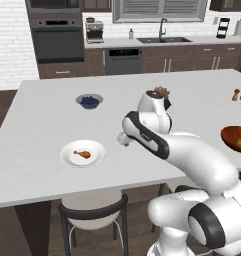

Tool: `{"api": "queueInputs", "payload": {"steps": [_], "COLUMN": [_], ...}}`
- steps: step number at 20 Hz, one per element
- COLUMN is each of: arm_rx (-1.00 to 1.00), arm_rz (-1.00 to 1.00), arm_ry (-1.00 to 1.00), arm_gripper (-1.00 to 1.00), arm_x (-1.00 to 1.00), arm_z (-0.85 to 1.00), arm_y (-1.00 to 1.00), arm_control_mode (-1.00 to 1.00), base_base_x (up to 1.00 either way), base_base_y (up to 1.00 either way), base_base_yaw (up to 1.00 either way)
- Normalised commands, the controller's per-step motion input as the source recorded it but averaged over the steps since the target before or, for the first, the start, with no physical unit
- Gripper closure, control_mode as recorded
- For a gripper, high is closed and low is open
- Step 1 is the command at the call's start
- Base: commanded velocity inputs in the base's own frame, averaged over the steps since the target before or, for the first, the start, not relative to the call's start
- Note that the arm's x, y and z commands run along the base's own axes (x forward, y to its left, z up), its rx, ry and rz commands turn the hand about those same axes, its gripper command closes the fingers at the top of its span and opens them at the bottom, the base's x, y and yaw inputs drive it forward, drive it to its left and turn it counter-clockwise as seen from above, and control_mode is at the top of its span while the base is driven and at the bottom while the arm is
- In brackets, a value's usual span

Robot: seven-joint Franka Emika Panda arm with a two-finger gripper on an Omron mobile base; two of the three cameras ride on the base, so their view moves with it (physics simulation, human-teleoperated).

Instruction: Pick the chicken drumstick and squash from their plates and place them in the bowl. Then put the bowl in the fridge.

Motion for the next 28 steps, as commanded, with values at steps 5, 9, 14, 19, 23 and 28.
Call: {"api": "queueInputs", "payload": {"steps": [5, 9, 14, 19, 23, 28], "arm_rx": [0.00, -0.01, -0.12, -0.14, -0.06, -0.01], "arm_rz": [0.30, 0.11, 0.00, 0.00, 0.00, 0.00], "arm_ry": [0.01, 0.05, 0.06, 0.07, 0.10, 0.07], "arm_gripper": [-1.00, -1.00, -1.00, -1.00, -1.00, -1.00], "arm_x": [0.88, 0.59, 0.11, 0.14, 0.19, 0.40], "arm_z": [-0.16, -0.17, -0.19, -0.39, -0.32, -0.30], "arm_y": [0.72, 0.68, 0.60, 0.51, 0.26, 0.19], "arm_control_mode": [-1.00, -1.00, -1.00, -1.00, -1.00, -1.00], "base_base_x": [0.00, 0.00, 0.00, 0.00, 0.00, 0.00], "base_base_y": [0.00, 0.00, 0.00, 0.00, 0.00, 0.00], "base_base_yaw": [0.00, 0.00, 0.00, 0.00, 0.00, 0.00]}}
